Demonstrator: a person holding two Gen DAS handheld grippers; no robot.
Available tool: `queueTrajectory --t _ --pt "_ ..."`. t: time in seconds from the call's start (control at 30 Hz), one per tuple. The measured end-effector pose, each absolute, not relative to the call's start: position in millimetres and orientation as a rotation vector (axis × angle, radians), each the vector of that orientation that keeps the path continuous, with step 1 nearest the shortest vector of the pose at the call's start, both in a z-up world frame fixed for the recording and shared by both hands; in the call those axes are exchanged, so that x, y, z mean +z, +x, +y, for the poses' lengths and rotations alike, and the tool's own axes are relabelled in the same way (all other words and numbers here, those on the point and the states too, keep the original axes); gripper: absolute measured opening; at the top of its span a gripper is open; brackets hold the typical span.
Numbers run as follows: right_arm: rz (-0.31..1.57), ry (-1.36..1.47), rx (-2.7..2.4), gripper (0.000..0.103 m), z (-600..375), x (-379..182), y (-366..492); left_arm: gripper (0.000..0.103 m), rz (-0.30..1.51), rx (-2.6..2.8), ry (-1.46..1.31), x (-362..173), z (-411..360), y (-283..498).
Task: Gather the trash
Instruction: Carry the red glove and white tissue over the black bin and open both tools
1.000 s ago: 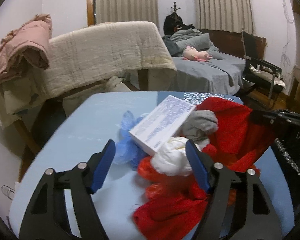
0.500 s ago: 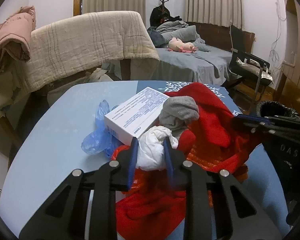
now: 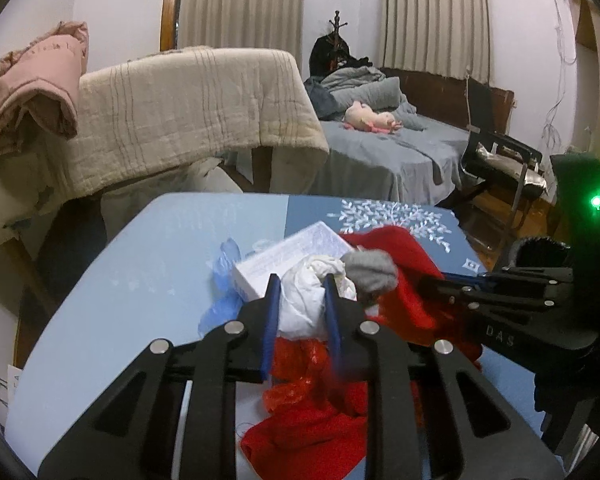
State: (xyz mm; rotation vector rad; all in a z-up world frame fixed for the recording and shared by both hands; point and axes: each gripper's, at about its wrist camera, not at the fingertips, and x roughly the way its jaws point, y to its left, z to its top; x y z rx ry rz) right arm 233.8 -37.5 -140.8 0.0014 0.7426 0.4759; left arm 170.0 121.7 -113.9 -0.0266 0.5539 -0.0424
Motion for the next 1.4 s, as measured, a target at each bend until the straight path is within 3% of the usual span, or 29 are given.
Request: queueTrajectory --t 0.67,1.4 --pt "0.513 0.088 0.419 0.005 -101 -44 191 0.021 0.440 -0.111 -0.037 -56 81 149" --pt "0.554 0.135 0.072 0.005 -264 -62 135 0.021 0.496 -0.410 -0.001 -75 -74 158"
